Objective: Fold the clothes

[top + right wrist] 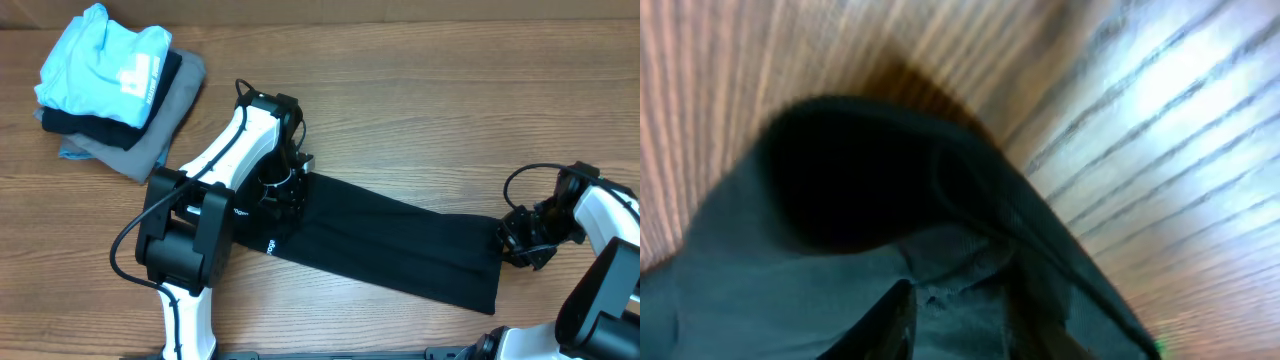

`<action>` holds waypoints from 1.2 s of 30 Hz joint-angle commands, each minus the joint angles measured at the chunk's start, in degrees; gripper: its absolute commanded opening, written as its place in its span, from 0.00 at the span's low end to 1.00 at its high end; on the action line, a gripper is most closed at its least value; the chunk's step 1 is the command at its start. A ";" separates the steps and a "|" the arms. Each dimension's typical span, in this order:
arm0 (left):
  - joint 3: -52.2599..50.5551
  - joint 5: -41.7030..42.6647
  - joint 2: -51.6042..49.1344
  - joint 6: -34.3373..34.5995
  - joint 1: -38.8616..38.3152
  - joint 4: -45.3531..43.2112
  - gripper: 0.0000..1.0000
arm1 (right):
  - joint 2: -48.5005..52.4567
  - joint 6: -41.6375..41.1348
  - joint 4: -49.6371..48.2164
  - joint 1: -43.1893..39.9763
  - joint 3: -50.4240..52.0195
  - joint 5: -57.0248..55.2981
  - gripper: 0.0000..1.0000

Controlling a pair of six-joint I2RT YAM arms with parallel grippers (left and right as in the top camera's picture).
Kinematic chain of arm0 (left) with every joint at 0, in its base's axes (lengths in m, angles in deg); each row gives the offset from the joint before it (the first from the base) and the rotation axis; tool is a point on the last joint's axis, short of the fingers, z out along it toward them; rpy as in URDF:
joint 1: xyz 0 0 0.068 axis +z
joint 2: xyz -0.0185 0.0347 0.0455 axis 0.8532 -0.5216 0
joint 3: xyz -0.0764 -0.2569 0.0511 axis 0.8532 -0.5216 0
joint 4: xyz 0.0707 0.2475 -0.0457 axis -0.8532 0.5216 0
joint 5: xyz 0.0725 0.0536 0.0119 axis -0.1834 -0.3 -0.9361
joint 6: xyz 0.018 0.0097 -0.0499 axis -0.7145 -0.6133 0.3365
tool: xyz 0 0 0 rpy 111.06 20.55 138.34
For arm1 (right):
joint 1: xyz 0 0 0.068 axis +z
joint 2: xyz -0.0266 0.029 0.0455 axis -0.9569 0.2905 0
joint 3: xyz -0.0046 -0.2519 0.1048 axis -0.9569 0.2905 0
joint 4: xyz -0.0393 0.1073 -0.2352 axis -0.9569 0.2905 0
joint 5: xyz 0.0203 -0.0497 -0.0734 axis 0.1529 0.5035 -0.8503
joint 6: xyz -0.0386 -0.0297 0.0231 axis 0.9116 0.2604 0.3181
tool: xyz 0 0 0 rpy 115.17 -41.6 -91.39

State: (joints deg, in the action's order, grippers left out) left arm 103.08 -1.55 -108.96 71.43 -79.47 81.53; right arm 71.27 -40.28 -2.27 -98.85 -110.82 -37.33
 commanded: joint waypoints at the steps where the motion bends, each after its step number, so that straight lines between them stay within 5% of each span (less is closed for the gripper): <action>1: 0.46 0.81 1.88 1.20 0.31 -0.44 0.46 | -1.42 0.02 0.33 0.28 0.59 1.33 0.30; 5: 0.44 0.70 1.88 1.18 0.31 -1.16 0.46 | -1.42 0.39 0.31 0.28 0.59 1.29 0.28; 8: 0.44 0.66 1.88 1.20 0.31 -2.14 0.47 | -1.42 0.39 -0.52 0.28 1.16 1.07 0.40; 10: 0.44 0.66 1.88 1.20 0.31 -2.62 0.47 | -1.42 0.33 -1.57 0.28 2.08 1.09 0.40; 17: 0.44 0.63 1.88 1.18 0.31 -2.95 0.47 | -1.44 -0.72 -4.59 0.13 3.80 1.14 0.10; 25: 0.44 -1.16 1.88 1.18 0.31 -2.97 0.47 | -1.44 1.53 2.82 0.11 -4.00 1.09 0.04; 33: 0.44 -1.29 1.88 1.20 0.31 -3.06 0.49 | -1.70 3.69 8.02 0.11 -7.96 0.81 0.04; 36: 0.44 -1.29 1.88 1.20 0.31 -3.26 0.50 | -1.70 3.63 8.04 0.20 -6.84 0.68 0.23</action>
State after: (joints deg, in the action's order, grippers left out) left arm 103.08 -2.49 -108.96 71.83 -79.47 78.66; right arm 71.16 -37.77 6.01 -98.85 -117.57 -36.58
